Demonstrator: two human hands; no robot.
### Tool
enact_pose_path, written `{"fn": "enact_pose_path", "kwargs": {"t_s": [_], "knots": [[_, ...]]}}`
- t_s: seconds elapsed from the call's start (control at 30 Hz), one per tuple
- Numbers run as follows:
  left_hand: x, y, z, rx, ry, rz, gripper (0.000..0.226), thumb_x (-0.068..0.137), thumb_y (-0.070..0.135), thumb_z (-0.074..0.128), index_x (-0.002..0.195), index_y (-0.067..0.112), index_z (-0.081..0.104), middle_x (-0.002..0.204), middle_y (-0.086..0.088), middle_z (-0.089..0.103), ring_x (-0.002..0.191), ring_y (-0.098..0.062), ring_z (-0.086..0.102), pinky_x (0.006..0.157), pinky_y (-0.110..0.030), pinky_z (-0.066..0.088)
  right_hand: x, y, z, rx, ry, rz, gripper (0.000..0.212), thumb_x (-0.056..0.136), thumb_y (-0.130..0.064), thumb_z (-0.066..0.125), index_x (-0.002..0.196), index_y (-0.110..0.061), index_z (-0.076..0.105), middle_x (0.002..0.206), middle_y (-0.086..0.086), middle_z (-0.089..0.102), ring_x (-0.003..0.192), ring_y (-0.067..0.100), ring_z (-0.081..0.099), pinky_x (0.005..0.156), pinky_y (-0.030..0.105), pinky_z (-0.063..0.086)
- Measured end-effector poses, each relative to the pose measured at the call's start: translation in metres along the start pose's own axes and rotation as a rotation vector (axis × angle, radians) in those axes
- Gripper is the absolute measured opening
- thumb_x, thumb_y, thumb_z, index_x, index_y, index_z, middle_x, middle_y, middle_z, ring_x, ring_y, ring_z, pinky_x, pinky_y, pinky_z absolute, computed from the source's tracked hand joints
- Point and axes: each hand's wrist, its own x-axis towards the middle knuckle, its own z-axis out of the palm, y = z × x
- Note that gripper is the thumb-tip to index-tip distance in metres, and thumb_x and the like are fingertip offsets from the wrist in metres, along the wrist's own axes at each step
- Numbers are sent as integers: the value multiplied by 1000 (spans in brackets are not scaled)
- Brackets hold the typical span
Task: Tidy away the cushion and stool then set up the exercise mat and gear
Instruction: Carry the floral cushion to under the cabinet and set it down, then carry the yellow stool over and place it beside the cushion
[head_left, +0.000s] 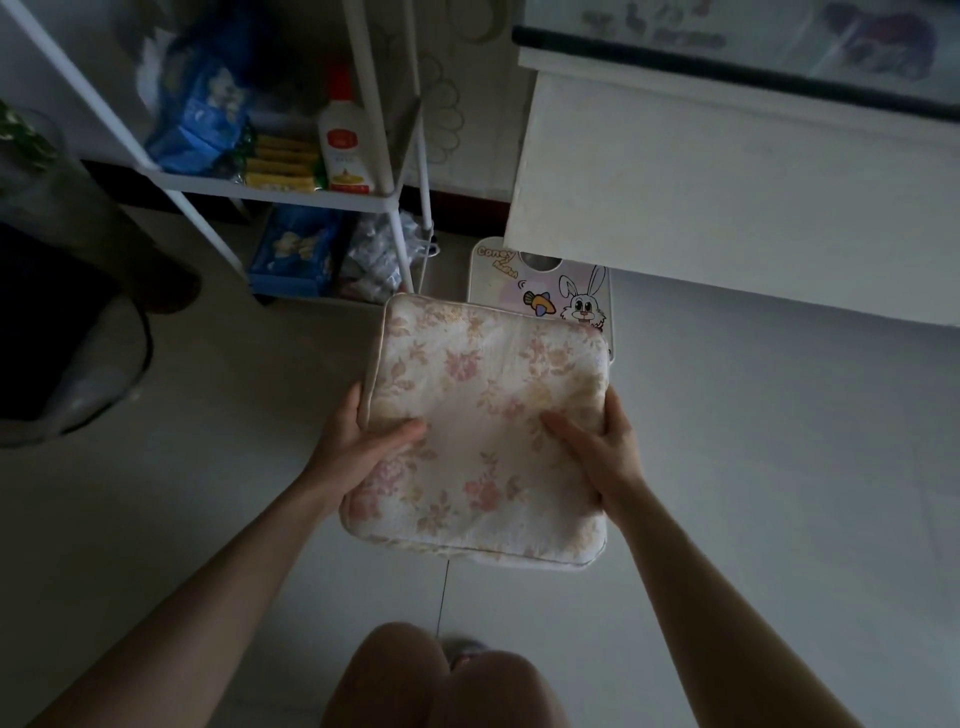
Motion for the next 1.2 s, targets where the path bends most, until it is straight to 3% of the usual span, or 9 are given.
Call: {"fn": "enact_pose_path", "kwargs": {"t_s": [0.1,0.17,0.3,0.4,0.53,0.73,0.9,1.03,1.2], "knots": [[-5,6,1,23,-2,-8,55,70,19,81,117,30,53,107,8,69,96,-9,68,75,-21,55,-6,-5,1,-26,4,12,61,73,-22,81,125,-27,51,111,-2,66,98,21,66,79,40,59],[-15,16,0,38,-4,-35,75,70,23,82,134,26,43,119,14,61,106,-8,63,89,-28,52,-17,-16,-1,-37,13,17,75,74,-22,80,138,-26,42,127,-1,59,109,22,61,89,40,54],[-52,46,-6,117,23,-68,107,57,43,85,145,23,28,128,13,53,111,-2,54,95,-27,47,-57,-56,-11,-9,38,54,84,82,-18,72,150,-20,23,144,-6,37,114,12,47,77,15,45],[-99,91,-8,201,101,-107,91,67,37,82,143,21,35,147,-1,39,126,-10,42,92,-25,37,-99,-98,-18,-6,63,79,76,84,-18,70,148,-17,29,151,3,35,112,12,47,75,10,44],[-167,169,-11,232,74,-62,80,72,30,79,140,22,39,145,3,40,134,-15,36,98,-28,33,-166,-164,-28,-3,94,108,73,81,-18,73,144,-16,36,148,9,39,126,32,49,98,34,41],[-258,282,-8,225,-38,41,78,63,36,78,132,31,42,122,20,45,119,-5,41,93,-25,35,-257,-253,-52,4,96,73,70,82,-18,72,143,-16,38,145,9,43,120,26,52,85,29,42],[-327,346,0,242,-179,100,83,56,52,77,129,35,41,133,12,46,121,-9,42,92,-25,35,-345,-308,-77,84,201,11,66,83,-16,72,141,-15,41,142,10,47,118,28,55,86,29,43],[-374,367,16,320,-332,173,73,63,40,79,126,31,44,133,7,47,122,-12,43,98,-31,38,-412,-314,-101,186,323,-26,64,83,-19,72,140,-17,42,142,8,48,118,27,56,80,27,46],[-435,377,48,397,-479,267,93,46,60,71,127,21,48,130,2,51,117,-13,48,100,-31,40,-490,-304,-143,340,487,-59,62,82,-20,72,138,-16,46,139,7,50,107,18,59,84,29,46]]}}
